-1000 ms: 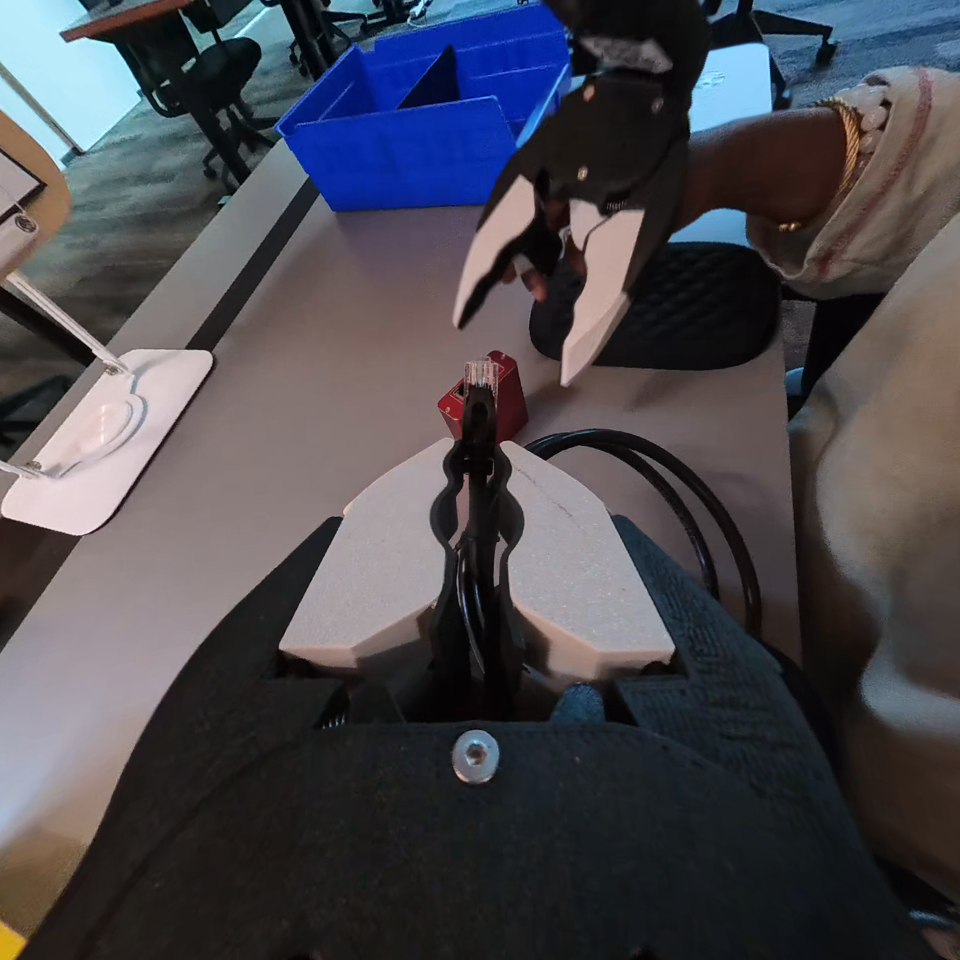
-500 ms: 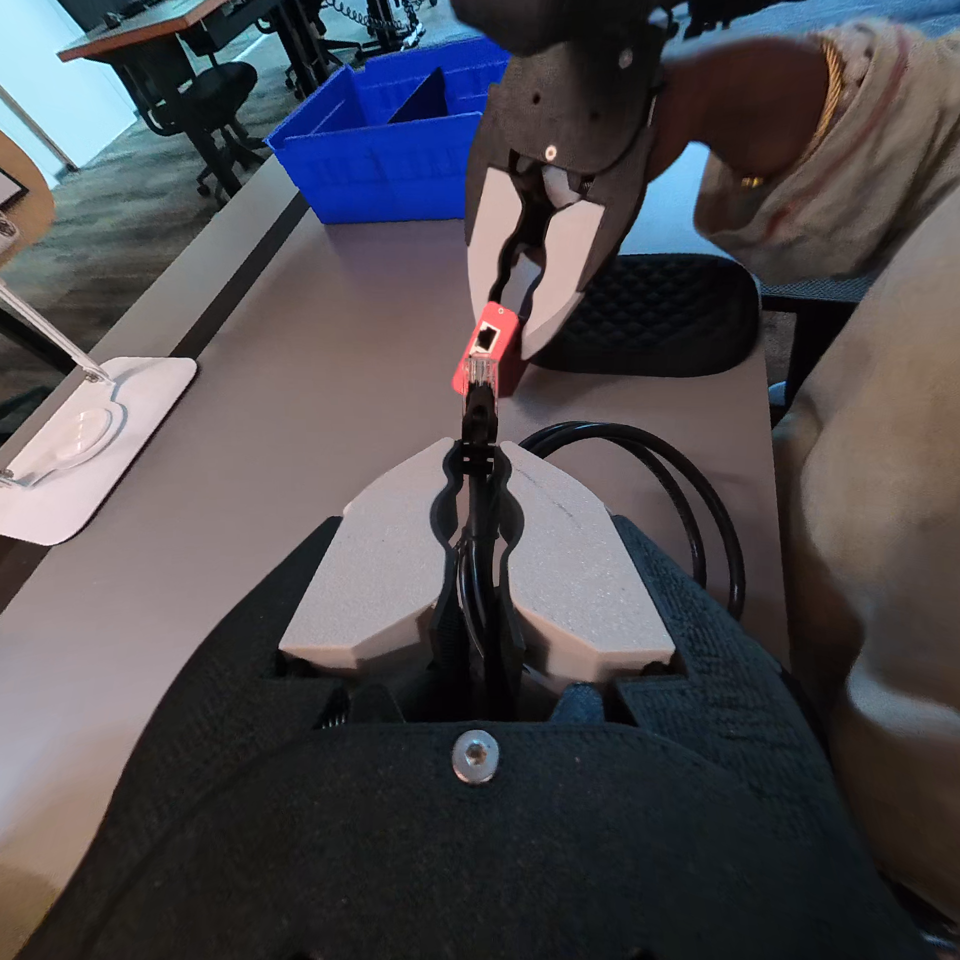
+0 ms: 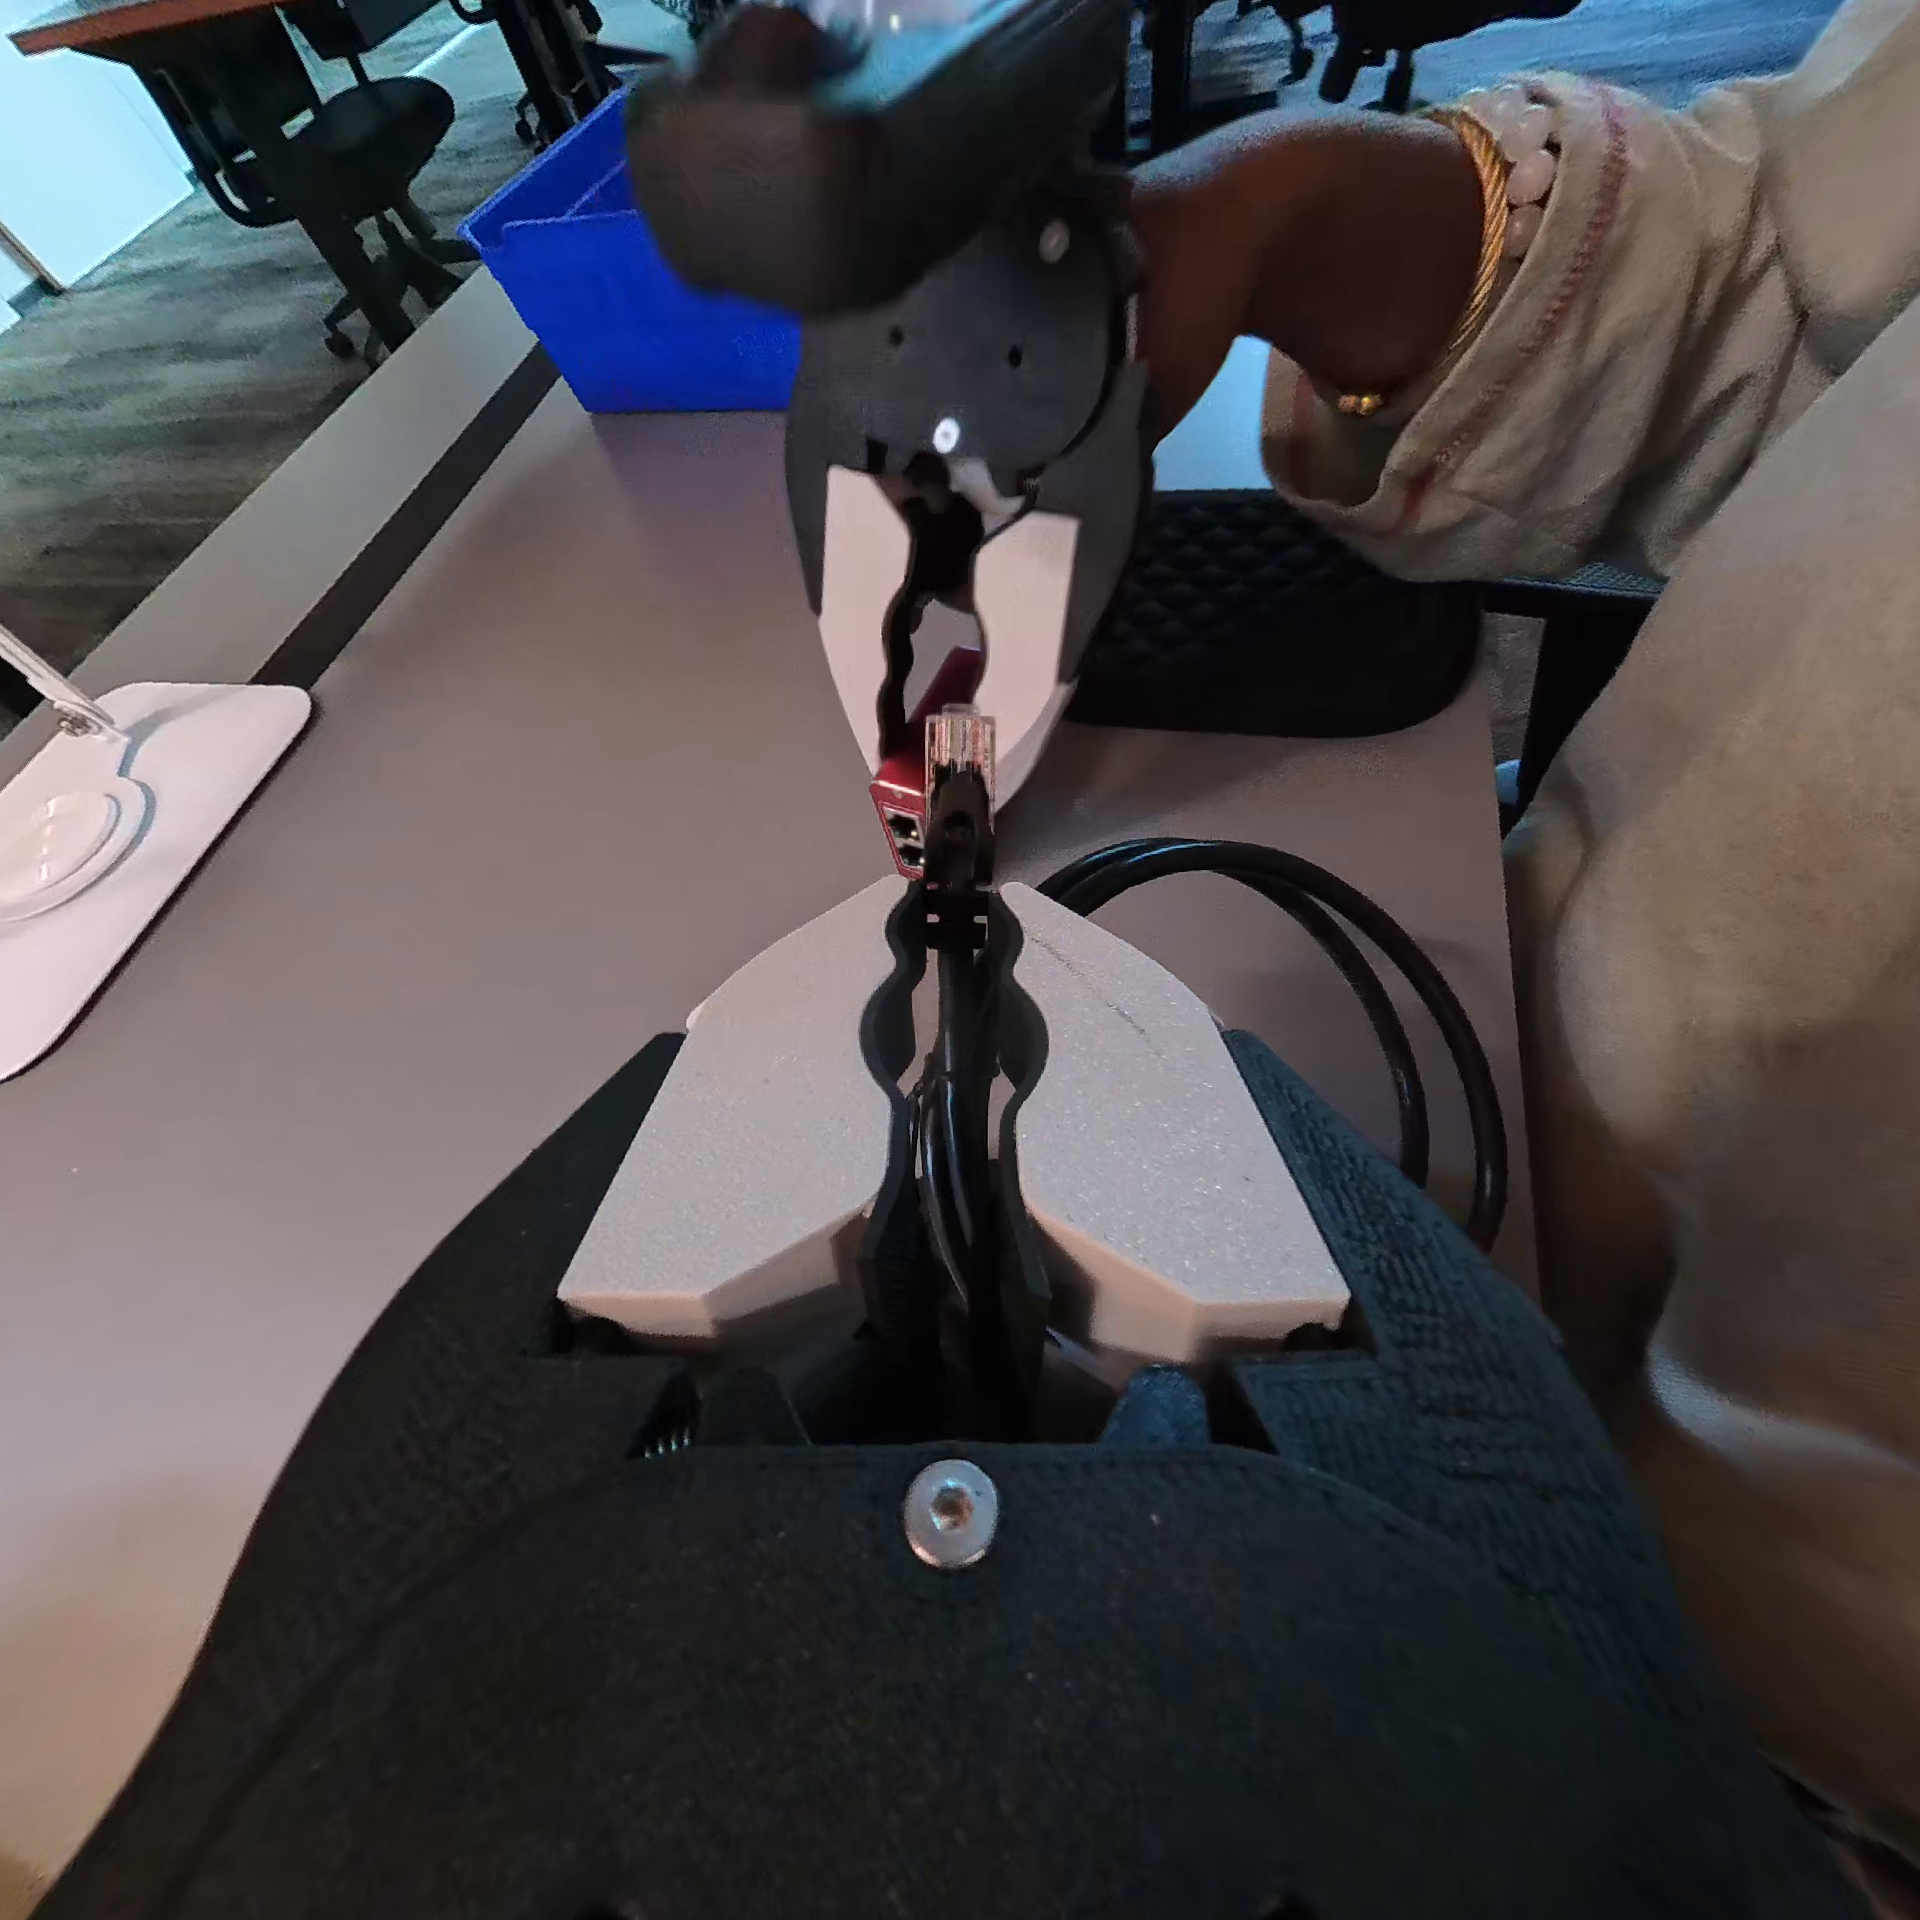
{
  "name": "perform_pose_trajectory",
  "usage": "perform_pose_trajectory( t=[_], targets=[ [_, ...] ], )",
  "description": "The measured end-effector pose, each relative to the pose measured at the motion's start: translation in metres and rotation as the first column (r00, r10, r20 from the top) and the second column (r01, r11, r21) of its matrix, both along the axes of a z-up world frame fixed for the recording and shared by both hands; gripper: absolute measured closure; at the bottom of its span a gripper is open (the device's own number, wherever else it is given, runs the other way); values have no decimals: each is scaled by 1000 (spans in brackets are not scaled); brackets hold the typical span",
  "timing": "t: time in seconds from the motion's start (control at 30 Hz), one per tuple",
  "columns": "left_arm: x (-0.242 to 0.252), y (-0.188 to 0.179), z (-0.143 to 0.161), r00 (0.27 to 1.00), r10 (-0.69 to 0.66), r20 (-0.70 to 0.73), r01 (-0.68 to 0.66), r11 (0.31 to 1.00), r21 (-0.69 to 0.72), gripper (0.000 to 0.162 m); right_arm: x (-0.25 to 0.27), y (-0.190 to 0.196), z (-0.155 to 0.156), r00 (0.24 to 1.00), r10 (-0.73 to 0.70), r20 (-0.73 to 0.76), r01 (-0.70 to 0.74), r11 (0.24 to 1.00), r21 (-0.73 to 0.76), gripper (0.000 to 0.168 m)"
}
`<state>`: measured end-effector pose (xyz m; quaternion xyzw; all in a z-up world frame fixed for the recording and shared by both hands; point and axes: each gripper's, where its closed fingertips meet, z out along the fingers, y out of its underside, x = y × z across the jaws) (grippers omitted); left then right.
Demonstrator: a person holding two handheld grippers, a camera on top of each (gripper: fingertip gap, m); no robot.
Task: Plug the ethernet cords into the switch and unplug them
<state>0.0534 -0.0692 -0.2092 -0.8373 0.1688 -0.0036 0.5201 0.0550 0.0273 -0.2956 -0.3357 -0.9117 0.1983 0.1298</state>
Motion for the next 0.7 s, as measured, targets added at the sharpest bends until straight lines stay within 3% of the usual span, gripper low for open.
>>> perform_pose_trajectory(
  t=[0.13,0.2,0.3,0.5,0.7],
  targets=[
    [-2,1,-4,1000,0,14,1,1000,-7,151,6,9,11,984,-21,-176,-21,971,-238,103],
    [-2,2,-4,1000,-2,17,2,1000,-8,151,7,22,9,974,-60,-217,-13,947,-320,96],
    [-3,3,-5,1000,1,14,-1,1000,-15,151,9,24,2,982,-79,-174,3,917,-398,99],
    [-4,6,-11,1000,19,24,-18,999,-42,151,0,10,-11,986,-21,-168,-40,936,-349,112],
    [-5,8,-22,1000,23,18,-21,995,-93,151,-6,1,-1,990,32,-134,-71,952,-297,113]
  ],
)
